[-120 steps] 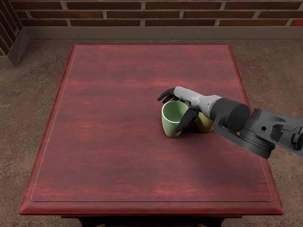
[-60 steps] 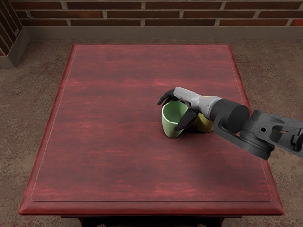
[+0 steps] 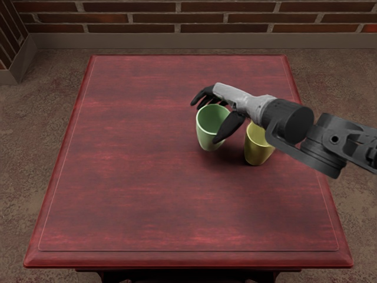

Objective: Pick up cup and place in cup with right hand

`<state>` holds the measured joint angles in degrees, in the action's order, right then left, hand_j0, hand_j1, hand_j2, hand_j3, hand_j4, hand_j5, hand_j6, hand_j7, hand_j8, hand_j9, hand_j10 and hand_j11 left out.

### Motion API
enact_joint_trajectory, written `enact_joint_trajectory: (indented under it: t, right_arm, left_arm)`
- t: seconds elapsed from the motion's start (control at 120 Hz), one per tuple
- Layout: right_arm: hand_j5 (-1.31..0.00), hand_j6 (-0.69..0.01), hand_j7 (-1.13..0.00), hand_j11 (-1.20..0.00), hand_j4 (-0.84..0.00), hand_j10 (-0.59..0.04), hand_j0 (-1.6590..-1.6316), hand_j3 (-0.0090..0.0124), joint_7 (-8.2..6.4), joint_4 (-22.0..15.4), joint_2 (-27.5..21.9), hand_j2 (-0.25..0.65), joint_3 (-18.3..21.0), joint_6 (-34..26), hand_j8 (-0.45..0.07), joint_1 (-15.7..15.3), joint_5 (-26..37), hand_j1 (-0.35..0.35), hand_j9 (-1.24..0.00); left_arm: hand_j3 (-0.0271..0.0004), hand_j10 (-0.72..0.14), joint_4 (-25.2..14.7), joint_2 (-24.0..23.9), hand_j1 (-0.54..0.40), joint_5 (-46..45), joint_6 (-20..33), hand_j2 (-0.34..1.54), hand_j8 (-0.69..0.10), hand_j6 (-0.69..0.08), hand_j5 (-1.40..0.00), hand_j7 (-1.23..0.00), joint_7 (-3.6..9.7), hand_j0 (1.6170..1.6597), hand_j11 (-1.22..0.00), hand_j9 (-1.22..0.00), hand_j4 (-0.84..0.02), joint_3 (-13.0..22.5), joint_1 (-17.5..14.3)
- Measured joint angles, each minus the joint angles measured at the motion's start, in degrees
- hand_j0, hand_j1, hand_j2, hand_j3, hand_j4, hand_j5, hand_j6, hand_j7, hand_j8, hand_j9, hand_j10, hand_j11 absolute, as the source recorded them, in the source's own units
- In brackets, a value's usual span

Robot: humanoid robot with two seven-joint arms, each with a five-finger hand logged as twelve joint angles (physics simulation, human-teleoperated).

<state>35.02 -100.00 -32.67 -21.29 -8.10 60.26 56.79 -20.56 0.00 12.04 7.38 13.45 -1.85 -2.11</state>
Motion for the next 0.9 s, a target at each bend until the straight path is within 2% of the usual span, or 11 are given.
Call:
enact_joint_trajectory:
  t: [0.167, 0.358, 0.733, 0.9]
  right_arm:
    - [-0.5, -0.388, -0.5, -0.5, -0.387, -0.357, -1.6578, 0.0, -0.01, 0.35, -2.07, 0.047, -1.65, 3.24, -0.338, 3.01, -5.32, 0.075, -0.5]
    - [-0.5, -0.385, -0.5, -0.5, -0.384, -0.359, -1.658, 0.0, -0.01, 0.7, -4.55, 0.043, -3.73, 7.93, -0.335, 8.15, -10.81, 0.077, -0.5]
    - [-0.53, -0.407, -0.53, -0.53, -0.406, -0.361, -1.6579, 0.0, -0.02, 0.77, -8.73, 0.083, -4.26, 10.91, -0.321, 10.81, -12.18, 0.084, -0.53]
    - [-0.53, -0.411, -0.53, -0.53, -0.411, -0.362, -1.6579, 0.0, -0.02, 0.7, -11.49, 0.096, -4.27, 13.61, -0.332, 11.65, -14.36, 0.086, -0.53]
  left_arm:
    - [0.0, 0.0, 0.0, 0.0, 0.349, 0.0, 0.0, 0.0, 0.0, 0.0, 0.0, 0.0, 0.0, 1.6581, 0.0, 0.0, 0.0, 0.0, 0.0]
    - [0.0, 0.0, 0.0, 0.0, 0.349, 0.0, 0.0, 0.0, 0.0, 0.0, 0.0, 0.0, 0.0, 1.6581, 0.0, 0.0, 0.0, 0.0, 0.0]
    - [0.0, 0.0, 0.0, 0.0, 0.349, 0.0, 0.0, 0.0, 0.0, 0.0, 0.0, 0.0, 0.0, 1.6581, 0.0, 0.0, 0.0, 0.0, 0.0]
    - [0.0, 0.0, 0.0, 0.0, 0.349, 0.0, 0.0, 0.0, 0.0, 0.0, 0.0, 0.0, 0.0, 1.6581, 0.0, 0.0, 0.0, 0.0, 0.0]
